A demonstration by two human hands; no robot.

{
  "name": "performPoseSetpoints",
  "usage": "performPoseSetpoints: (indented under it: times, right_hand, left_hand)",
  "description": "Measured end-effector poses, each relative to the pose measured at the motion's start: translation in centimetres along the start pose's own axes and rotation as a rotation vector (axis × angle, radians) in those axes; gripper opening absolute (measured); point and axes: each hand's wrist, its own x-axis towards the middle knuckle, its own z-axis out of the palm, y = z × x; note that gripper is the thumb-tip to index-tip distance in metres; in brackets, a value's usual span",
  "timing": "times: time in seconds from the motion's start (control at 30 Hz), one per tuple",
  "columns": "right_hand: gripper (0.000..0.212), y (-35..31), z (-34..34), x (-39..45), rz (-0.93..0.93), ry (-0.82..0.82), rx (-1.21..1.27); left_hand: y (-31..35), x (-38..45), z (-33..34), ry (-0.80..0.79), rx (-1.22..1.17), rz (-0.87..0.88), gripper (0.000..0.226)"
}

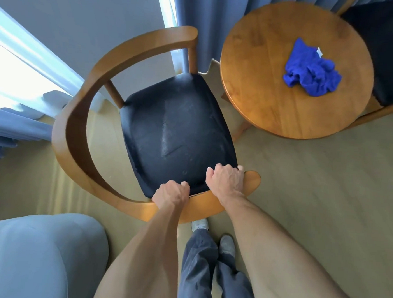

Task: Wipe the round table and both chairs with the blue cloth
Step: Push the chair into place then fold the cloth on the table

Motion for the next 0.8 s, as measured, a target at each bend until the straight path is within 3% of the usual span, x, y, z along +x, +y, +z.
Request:
performPoseSetpoints:
  times: [0.4, 0.63, 0.8]
  right_hand:
    - [0.026, -1.9, 0.7, 0.5, 0.045, -0.18, -0.052]
    - [0.026, -2.1, 0.7, 0.6, 0.096, -0.162, -0.025]
    - [0.023, -2.5, 1.1, -0.1, 0.107, -0.05, -0.033]
  left_hand:
    - [0.2, 0.7, 0.4, -0.018, -0.028, 0.007, 0.021]
    - [0.4, 0.7, 0.2, 0.012, -0.028, 0.013, 0.024]
    - [0.2, 0.7, 0.1, -0.016, -0.023, 0.025, 0.022]
